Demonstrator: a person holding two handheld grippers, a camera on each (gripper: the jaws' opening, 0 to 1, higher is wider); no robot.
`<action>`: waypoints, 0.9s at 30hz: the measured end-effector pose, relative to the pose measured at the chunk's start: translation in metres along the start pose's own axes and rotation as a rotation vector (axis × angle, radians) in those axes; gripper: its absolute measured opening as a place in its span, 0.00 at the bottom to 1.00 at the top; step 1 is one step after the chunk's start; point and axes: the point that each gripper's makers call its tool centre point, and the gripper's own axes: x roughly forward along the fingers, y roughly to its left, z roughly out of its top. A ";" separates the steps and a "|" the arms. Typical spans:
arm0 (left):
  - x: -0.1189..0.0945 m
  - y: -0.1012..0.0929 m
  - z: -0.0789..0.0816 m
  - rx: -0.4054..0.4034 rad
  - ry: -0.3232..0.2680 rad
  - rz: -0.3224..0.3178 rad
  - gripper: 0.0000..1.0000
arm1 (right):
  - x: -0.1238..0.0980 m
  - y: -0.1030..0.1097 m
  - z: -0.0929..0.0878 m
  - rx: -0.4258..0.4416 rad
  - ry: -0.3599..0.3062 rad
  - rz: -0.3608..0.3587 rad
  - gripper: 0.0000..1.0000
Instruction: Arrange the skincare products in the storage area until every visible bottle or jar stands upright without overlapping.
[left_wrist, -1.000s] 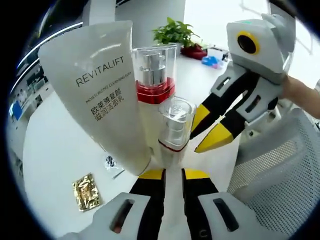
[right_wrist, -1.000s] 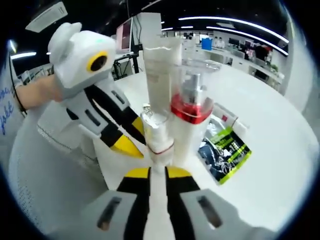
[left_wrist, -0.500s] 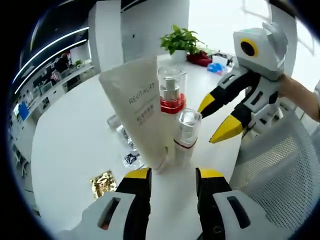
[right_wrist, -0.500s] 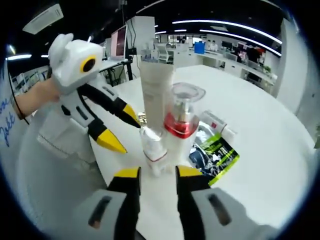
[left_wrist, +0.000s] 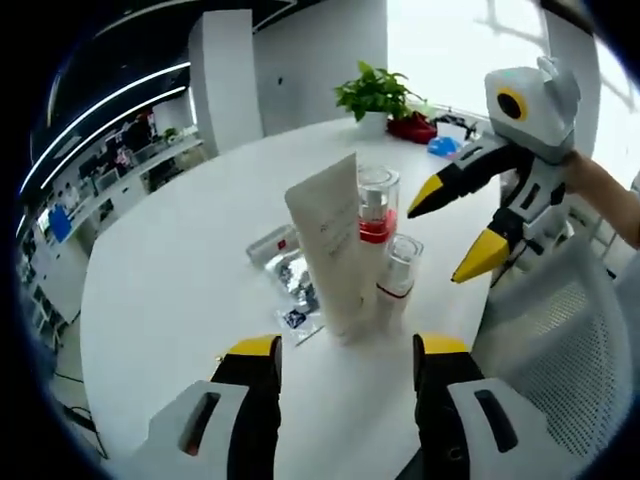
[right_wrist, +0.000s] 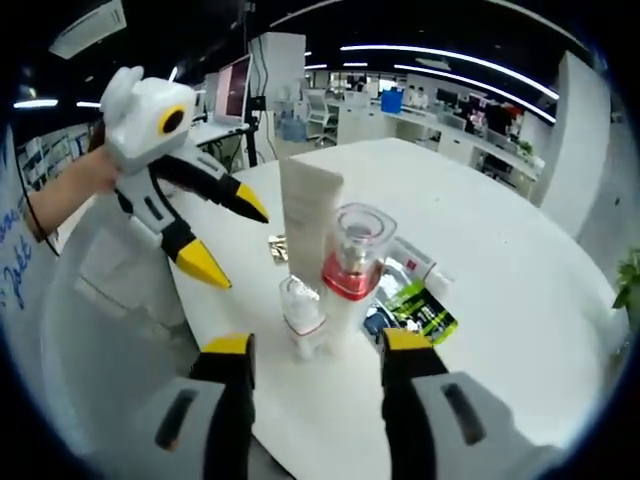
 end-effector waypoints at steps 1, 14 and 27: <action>-0.002 0.001 0.000 0.001 0.002 0.001 0.54 | -0.001 0.000 0.000 0.000 0.004 -0.002 0.56; -0.026 0.014 0.003 0.020 0.021 0.031 0.72 | -0.012 0.000 0.008 0.005 -0.002 -0.017 0.71; -0.047 0.025 0.003 -0.003 0.009 0.034 0.84 | -0.022 -0.003 0.012 0.003 0.006 -0.051 0.85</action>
